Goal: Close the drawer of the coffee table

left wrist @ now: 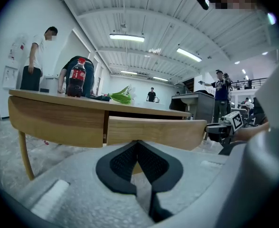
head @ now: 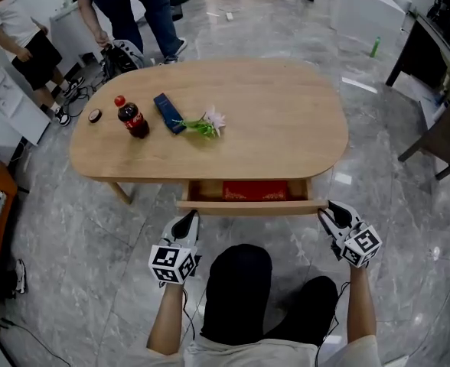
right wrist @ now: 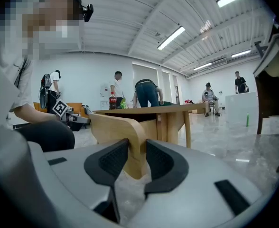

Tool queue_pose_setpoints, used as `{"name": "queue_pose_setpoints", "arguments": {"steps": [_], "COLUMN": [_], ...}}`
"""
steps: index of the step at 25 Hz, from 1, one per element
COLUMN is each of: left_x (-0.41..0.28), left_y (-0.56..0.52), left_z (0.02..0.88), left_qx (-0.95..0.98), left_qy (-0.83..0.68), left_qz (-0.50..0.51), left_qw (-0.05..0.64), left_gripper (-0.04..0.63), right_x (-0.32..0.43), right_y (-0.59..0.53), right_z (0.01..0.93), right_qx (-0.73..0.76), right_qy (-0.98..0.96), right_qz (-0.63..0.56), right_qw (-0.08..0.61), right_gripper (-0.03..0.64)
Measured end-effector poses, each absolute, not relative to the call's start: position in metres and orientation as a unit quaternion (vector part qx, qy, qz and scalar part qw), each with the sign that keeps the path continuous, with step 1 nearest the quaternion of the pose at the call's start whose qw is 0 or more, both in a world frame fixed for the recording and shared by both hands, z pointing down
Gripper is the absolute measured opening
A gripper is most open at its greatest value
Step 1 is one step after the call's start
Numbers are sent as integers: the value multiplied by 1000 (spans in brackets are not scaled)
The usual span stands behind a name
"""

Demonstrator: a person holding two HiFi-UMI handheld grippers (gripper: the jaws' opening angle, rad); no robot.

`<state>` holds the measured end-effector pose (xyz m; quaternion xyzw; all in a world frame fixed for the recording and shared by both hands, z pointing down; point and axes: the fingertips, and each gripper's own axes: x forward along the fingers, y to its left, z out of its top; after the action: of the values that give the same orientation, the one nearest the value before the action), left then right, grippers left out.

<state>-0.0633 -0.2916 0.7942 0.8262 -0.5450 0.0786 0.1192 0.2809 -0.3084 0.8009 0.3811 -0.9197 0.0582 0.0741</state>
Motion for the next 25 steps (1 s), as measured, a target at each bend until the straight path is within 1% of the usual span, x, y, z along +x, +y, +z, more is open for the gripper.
{"name": "queue_pose_setpoints", "arguments": {"steps": [6, 13, 25], "left_x": [-65, -63, -66], "left_y": [-306, -328, -351], "left_z": [795, 794, 796], "left_qx": [812, 814, 813], "left_qy": [-564, -561, -563], "left_qz": [75, 72, 48], "left_qw": [133, 132, 141], "left_gripper": [9, 9, 9], "right_x": [278, 281, 279], "right_y": [-321, -342, -369], "right_z": [802, 802, 803], "right_qx": [367, 383, 397], "right_qy": [-925, -919, -912], "right_qz": [59, 66, 72], "right_qw": [83, 69, 78], "right_gripper": [127, 127, 132]}}
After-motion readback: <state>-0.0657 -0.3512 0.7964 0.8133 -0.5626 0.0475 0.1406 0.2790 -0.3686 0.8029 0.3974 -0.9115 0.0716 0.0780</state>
